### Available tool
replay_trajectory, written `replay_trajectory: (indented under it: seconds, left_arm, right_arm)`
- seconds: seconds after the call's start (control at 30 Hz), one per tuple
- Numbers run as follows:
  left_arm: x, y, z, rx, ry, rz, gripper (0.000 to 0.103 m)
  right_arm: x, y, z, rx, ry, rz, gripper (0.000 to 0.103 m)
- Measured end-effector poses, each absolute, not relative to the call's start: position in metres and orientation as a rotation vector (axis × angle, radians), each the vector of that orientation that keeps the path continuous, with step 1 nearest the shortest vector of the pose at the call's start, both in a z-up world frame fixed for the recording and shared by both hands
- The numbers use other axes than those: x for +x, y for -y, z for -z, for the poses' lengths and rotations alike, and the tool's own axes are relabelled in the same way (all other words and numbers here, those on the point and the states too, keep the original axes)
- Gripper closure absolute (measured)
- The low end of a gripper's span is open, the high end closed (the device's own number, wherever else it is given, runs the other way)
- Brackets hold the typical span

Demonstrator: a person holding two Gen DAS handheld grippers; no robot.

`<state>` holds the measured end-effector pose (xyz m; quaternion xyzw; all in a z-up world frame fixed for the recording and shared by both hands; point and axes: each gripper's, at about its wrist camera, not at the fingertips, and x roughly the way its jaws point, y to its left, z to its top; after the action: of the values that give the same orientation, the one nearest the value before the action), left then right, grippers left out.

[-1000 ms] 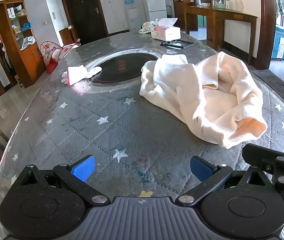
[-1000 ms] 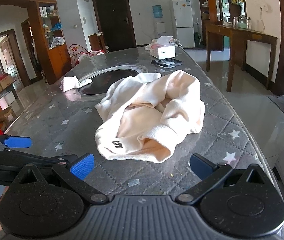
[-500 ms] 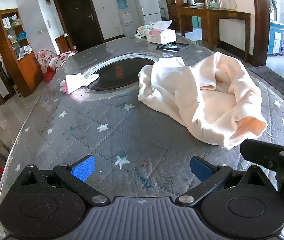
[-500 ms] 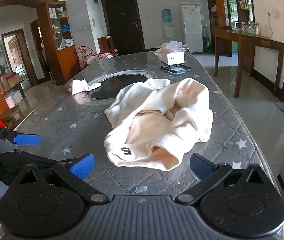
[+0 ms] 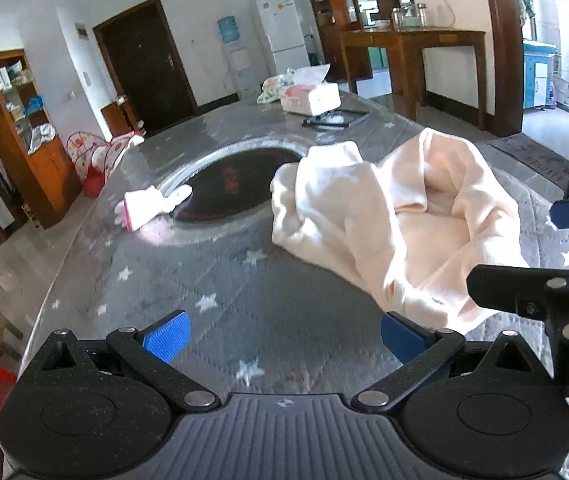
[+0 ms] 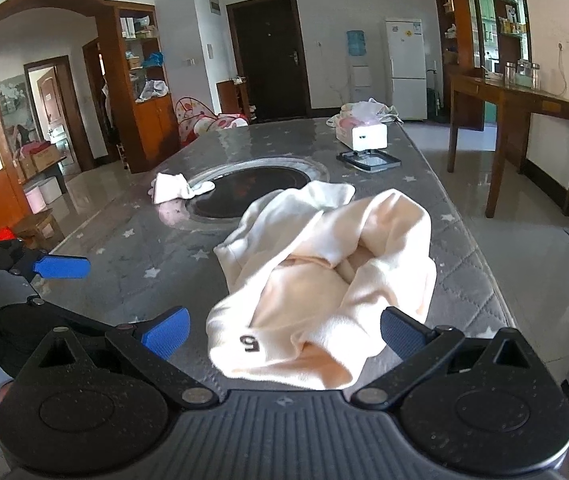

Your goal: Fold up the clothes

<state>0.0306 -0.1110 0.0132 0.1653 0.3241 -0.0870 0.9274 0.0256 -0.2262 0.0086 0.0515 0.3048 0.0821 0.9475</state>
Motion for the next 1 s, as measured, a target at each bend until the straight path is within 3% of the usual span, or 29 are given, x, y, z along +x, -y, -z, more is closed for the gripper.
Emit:
replay_trajectory:
  seconds: [0.8,1.0]
  left_arm:
    - [0.066,0.138,-0.026,0.382,-0.632,0.318,0.004]
    - [0.077,0.148,-0.024,0.38,-0.654,0.353,0.014]
  right_arm:
    - [0.072,0.261,-0.02,0.139,-0.617,-0.126,0.015]
    - [0.086,0.265,-0.014,0.136,-0.638,-0.114,0.019]
